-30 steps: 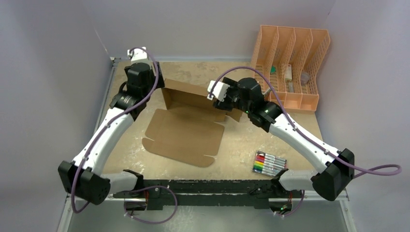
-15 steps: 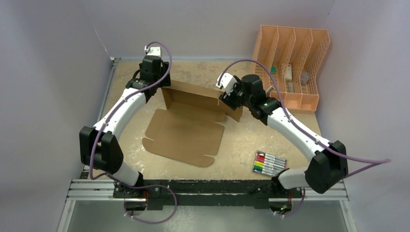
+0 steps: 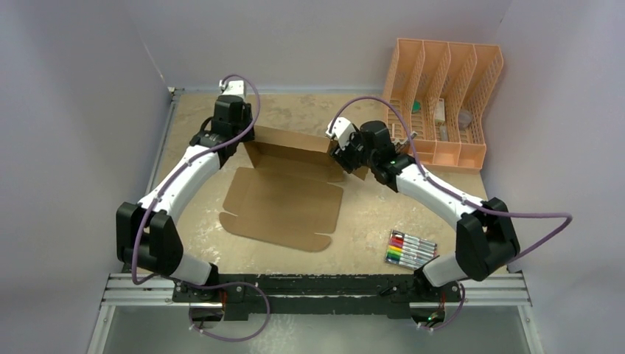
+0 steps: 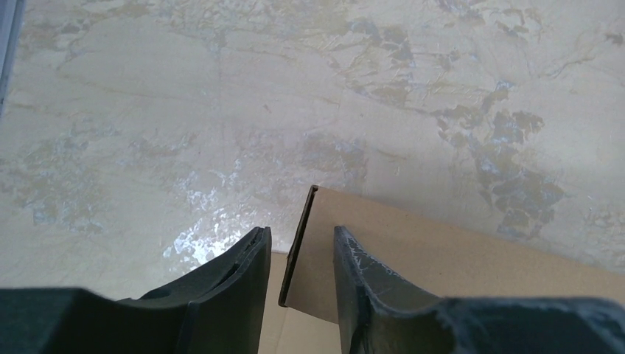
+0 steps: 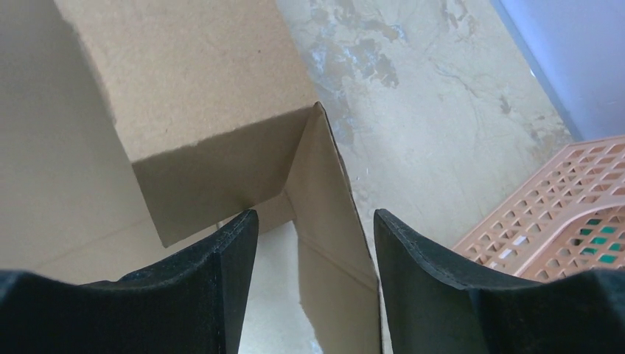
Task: Fold the paper box
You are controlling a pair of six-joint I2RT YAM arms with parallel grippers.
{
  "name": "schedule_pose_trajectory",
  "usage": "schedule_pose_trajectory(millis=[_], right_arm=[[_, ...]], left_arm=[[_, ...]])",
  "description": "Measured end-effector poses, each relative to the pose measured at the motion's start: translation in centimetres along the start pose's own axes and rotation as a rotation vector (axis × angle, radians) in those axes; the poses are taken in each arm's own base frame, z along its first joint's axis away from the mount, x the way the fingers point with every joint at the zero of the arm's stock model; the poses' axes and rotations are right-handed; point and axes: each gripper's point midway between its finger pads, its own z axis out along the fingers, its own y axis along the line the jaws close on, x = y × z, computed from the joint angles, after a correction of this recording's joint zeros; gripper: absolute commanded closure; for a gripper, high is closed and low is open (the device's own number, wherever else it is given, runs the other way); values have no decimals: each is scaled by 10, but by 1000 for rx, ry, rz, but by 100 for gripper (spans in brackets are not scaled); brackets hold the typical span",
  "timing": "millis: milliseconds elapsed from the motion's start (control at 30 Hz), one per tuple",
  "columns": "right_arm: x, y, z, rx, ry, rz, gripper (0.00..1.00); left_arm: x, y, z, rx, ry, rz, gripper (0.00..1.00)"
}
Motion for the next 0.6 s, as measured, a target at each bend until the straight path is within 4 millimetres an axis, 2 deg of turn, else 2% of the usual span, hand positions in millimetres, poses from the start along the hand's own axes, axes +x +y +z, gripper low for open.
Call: schedule_pose_trajectory(millis=[133, 333, 467, 600], right_arm=[[-2, 0, 13, 1, -22, 15, 39], [-3, 0, 34, -15, -38, 23, 40], [-13, -5, 45, -13, -65, 20, 39], [-24, -17, 52, 1, -95, 21, 39]], left_arm=[[5, 5, -8, -5, -13, -11, 67], [12, 20, -22, -61, -38, -36, 53], [12, 30, -26, -110, -41, -35, 50], [5, 31, -29, -120, -35, -27, 45]])
